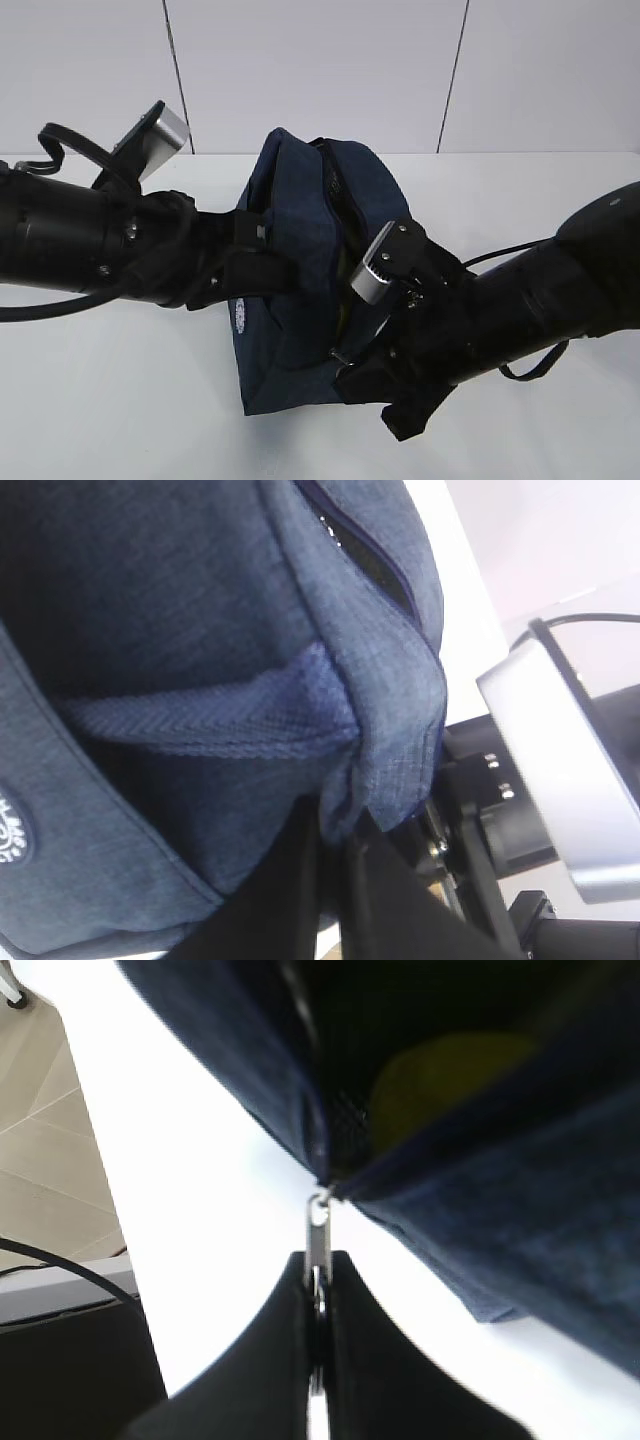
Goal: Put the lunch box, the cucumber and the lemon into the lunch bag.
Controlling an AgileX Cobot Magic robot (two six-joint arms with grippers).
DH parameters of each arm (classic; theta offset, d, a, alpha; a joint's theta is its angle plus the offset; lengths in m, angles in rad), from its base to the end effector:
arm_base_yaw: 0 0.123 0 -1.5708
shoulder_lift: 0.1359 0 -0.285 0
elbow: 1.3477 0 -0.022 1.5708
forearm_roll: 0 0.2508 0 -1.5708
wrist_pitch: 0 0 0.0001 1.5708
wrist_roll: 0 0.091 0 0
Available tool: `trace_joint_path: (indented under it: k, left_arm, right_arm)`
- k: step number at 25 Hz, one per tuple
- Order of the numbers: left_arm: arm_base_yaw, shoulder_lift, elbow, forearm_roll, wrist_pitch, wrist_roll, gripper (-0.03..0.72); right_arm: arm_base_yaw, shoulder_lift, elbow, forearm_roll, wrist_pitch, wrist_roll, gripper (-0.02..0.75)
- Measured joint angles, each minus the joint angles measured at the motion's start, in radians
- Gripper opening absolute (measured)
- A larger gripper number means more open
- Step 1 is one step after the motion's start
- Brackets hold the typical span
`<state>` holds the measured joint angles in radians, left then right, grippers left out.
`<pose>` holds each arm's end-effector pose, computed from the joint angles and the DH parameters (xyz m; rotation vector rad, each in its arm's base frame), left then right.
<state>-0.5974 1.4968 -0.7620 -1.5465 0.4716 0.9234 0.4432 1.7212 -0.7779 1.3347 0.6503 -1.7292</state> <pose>0.2206 -0.2001 0.2240 0.2552 2.4044 -1.1457 0.2472 0.1767 0.1583 -1.2794 2.1480 0.8075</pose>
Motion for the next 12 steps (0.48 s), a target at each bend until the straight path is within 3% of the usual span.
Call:
trace_joint_path:
  k: [12]
  left_arm:
    - [0.0, 0.0, 0.0, 0.0, -0.008, 0.0, -0.004]
  right_arm:
    - [0.0, -0.056, 0.0, -0.089, 0.0, 0.074, 0.008]
